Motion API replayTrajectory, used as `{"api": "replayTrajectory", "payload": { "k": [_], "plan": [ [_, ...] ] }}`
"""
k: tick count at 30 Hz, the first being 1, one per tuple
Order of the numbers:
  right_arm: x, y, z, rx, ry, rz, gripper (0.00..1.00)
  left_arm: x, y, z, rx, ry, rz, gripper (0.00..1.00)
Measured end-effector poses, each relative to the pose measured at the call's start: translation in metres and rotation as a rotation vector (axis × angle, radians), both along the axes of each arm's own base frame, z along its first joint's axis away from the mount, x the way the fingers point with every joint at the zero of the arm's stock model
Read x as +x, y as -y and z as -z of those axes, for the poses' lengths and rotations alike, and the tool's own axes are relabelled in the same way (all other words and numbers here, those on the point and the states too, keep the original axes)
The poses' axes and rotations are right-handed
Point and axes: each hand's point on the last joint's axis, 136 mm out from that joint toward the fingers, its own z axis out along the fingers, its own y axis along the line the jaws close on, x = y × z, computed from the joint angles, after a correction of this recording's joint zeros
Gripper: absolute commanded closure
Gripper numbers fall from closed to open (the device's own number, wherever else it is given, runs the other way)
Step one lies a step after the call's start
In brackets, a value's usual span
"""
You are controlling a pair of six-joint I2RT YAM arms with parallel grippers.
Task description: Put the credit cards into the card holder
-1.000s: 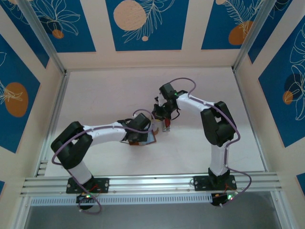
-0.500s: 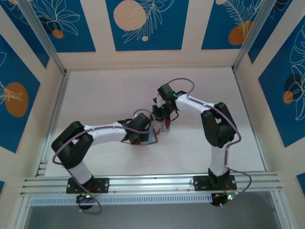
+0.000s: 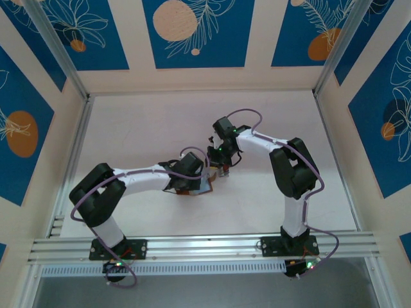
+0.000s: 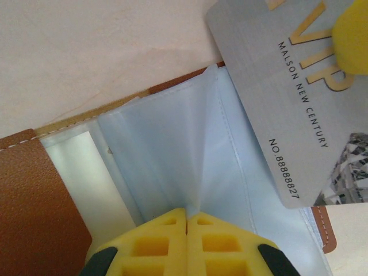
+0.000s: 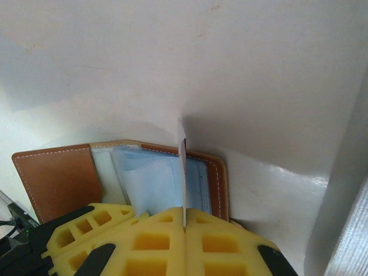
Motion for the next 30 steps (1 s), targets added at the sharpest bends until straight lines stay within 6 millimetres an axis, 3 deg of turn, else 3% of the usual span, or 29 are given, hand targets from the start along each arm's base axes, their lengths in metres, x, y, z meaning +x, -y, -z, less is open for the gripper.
{"api": "replayTrajectory", "payload": {
  "k": [18,30],
  "plan": [
    [-0.01,-0.008,0.006,0.047,-0.064,0.042,1.0,0.0,0.0,0.001,-0.001,0.0,0.0,1.0],
    [-0.017,-0.015,0.007,0.132,-0.133,0.069,1.0,0.0,0.0,0.0,-0.002,0.003,-0.001,0.86]
  ]
}}
